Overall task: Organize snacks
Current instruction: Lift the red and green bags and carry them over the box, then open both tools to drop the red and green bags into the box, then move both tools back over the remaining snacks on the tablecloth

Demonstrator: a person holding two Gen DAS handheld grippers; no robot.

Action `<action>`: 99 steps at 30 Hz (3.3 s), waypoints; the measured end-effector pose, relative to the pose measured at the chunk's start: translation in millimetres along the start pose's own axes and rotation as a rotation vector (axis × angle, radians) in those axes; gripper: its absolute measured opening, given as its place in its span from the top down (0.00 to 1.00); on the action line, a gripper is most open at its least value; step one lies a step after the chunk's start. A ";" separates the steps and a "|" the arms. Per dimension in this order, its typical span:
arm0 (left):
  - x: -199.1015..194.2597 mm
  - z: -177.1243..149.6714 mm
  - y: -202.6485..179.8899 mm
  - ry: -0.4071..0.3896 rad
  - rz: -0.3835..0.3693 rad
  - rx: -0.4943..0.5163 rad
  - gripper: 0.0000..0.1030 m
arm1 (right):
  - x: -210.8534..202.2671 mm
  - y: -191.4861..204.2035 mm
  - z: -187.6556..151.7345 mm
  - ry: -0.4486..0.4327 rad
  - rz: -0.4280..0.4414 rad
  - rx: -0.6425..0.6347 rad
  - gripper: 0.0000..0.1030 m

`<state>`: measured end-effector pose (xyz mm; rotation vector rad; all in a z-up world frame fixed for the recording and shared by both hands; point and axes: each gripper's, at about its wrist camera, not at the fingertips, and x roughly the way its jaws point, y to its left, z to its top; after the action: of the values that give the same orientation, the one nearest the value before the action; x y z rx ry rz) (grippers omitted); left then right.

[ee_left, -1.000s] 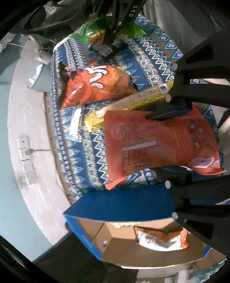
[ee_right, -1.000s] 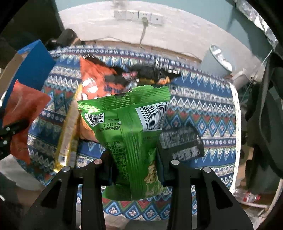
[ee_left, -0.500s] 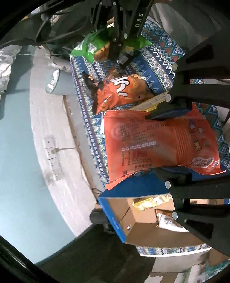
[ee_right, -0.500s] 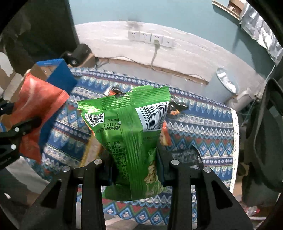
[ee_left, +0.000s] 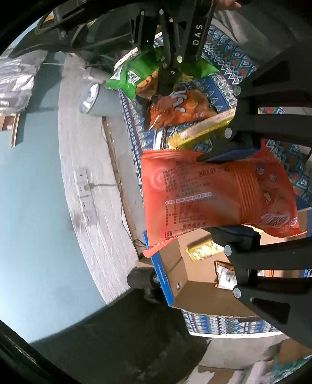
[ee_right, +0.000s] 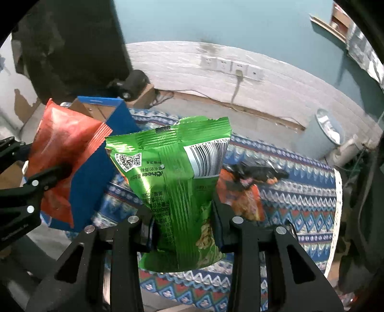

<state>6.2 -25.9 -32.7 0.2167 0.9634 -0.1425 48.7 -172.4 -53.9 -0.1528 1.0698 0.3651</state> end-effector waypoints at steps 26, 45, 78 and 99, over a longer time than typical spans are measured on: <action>6.8 -48.0 132.0 0.031 0.098 -0.233 0.56 | 36.1 141.8 66.2 0.011 0.148 -0.171 0.66; 21.7 -75.5 180.3 0.077 0.140 -0.324 0.56 | 79.9 205.9 77.8 0.093 0.256 -0.211 0.65; 23.0 -48.1 131.5 0.098 0.147 -0.258 0.24 | 47.8 121.8 58.7 0.045 0.186 -0.076 0.36; 51.2 -16.4 52.2 0.177 0.019 -0.204 0.24 | 11.0 14.1 8.8 0.022 0.060 0.047 0.29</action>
<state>33.2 27.5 -77.8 0.0508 1.1438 -0.0073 55.6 -154.3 -58.5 -0.0833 1.1051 0.3927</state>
